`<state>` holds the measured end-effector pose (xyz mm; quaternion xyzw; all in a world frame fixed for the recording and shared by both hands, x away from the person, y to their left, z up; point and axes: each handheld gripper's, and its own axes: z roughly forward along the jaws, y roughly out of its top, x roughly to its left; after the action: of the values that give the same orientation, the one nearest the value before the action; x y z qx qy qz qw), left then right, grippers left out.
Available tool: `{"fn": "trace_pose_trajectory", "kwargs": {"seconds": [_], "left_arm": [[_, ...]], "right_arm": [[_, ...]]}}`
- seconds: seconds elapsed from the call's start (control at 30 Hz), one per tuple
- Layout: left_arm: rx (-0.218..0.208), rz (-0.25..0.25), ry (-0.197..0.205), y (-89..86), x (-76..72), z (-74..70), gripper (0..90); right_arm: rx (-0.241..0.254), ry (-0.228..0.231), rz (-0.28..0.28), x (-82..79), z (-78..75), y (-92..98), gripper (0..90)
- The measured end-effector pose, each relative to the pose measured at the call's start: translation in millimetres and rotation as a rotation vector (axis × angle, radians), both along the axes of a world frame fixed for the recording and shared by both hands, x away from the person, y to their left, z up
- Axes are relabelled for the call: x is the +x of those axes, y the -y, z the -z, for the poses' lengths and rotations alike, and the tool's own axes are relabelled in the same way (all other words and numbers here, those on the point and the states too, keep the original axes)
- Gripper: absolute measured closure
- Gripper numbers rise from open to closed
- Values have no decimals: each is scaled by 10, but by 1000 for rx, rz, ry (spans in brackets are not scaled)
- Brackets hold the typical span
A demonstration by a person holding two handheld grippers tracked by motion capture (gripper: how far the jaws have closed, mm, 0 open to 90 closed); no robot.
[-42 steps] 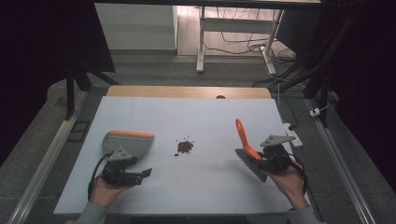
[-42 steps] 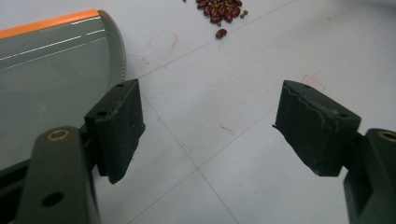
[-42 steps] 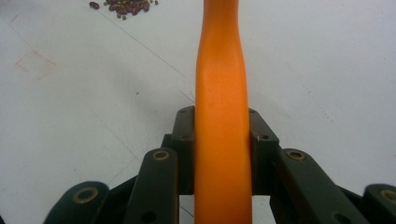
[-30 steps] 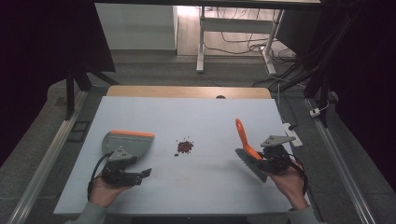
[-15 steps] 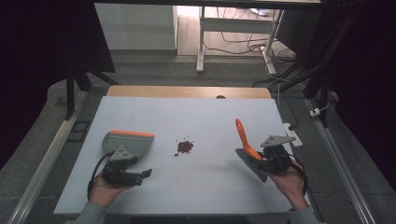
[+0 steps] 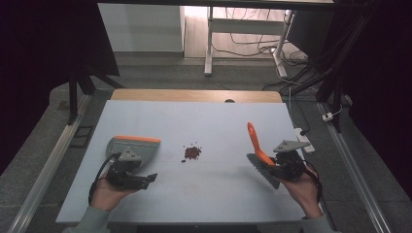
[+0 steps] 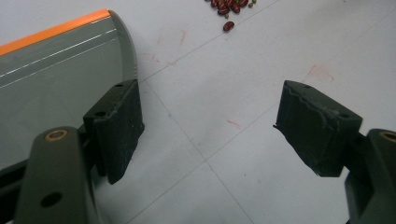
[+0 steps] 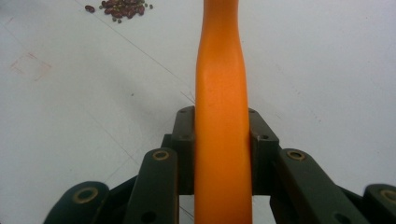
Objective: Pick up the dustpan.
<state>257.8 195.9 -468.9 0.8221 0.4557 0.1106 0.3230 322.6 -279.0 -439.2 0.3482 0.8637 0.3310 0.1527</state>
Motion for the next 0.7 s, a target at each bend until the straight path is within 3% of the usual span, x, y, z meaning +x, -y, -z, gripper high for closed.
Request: {"fn": "trace_pose_trajectory", "kwargs": {"seconds": [0.17,0.7], "left_arm": [[14,-34,-18,-65,38,-38,237],[-1,-154,-87,-476,27,2,230]], "right_arm": [[-4,0,4,4,2,3,709],[-14,-2,9,7,18,-7,709]]}}
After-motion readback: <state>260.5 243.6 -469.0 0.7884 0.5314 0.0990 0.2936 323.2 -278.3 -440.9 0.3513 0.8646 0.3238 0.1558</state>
